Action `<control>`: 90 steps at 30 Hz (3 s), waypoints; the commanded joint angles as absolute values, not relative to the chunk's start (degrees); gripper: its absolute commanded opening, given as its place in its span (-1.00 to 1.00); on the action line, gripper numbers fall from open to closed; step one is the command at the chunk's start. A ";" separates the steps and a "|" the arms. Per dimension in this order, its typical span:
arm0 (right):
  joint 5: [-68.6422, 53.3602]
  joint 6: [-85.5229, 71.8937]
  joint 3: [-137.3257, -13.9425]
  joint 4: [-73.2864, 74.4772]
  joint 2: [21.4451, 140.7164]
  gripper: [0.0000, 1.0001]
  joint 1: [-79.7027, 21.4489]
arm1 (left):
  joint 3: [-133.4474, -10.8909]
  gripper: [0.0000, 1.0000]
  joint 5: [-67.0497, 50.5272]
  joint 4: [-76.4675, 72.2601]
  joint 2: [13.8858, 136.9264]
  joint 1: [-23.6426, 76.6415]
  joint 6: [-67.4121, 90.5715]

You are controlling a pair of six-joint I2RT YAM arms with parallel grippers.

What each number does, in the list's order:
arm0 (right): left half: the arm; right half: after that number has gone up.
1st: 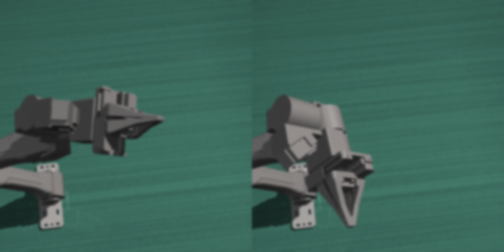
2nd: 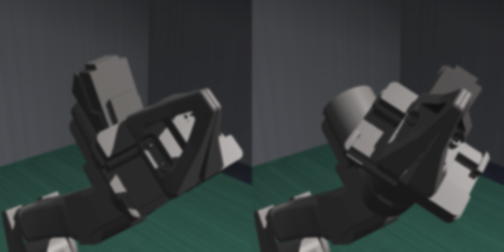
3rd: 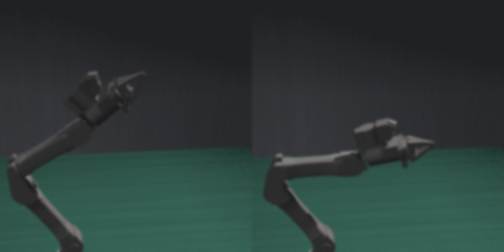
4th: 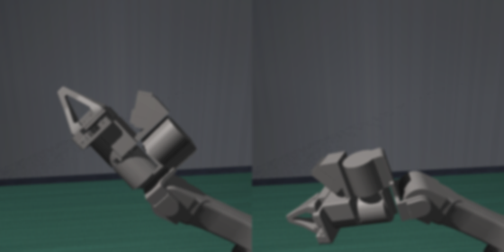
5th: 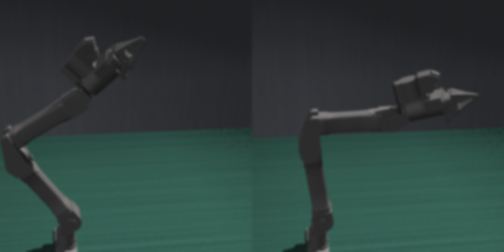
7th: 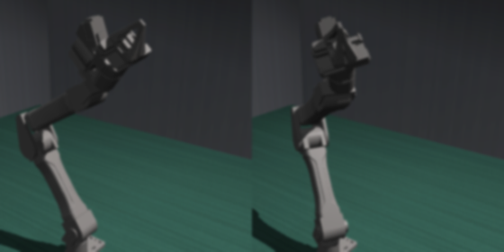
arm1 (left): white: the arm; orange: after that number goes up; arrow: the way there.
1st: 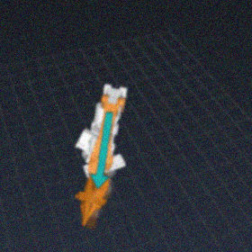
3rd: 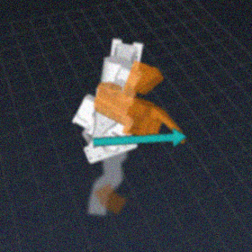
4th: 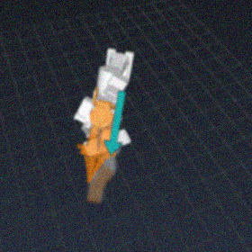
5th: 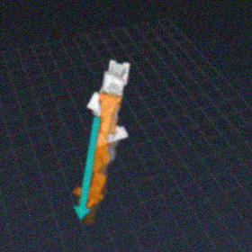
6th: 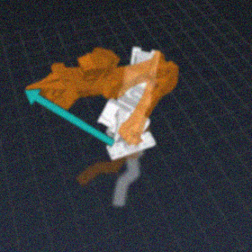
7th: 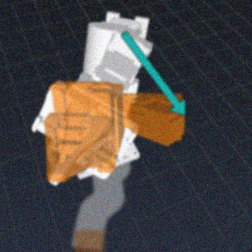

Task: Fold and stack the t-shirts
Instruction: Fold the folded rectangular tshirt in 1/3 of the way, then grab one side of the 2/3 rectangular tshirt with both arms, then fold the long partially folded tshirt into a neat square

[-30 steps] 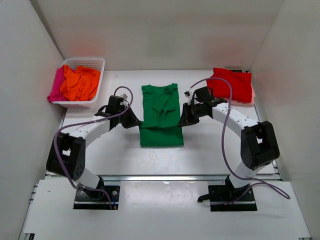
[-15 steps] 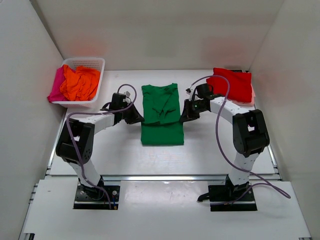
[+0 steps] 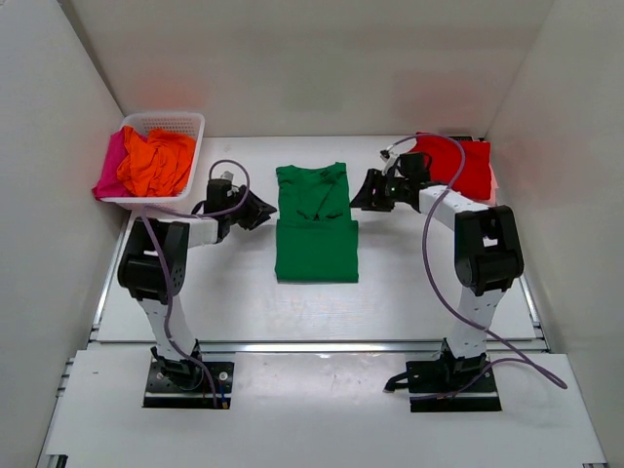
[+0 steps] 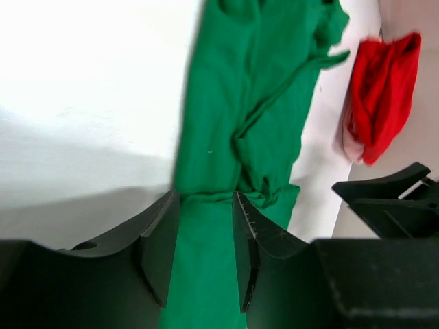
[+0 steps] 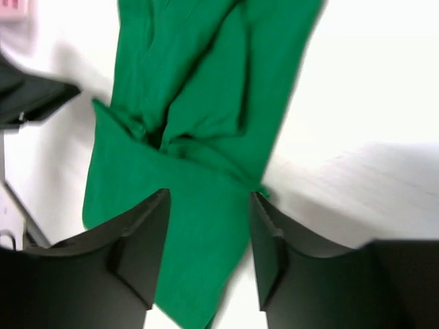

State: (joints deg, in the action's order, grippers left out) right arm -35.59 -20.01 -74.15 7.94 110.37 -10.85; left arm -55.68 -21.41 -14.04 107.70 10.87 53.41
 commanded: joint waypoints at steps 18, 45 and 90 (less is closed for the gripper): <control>-8.35 -37.18 -36.92 7.21 78.93 0.09 -27.16 | -25.40 0.22 -0.09 -3.78 71.62 25.93 50.36; -14.24 -38.23 -33.15 9.74 79.64 -1.00 -35.93 | -23.91 -1.00 -4.47 7.28 73.31 35.24 52.21; -34.71 -20.04 -73.82 29.19 94.82 -1.00 -17.50 | -47.71 -0.56 -16.43 6.68 76.79 13.27 47.38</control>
State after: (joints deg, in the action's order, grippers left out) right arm -33.82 -22.17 -70.57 32.32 93.10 -19.79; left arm -42.78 -16.86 11.77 73.38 14.87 50.30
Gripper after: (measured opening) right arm 0.009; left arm 0.212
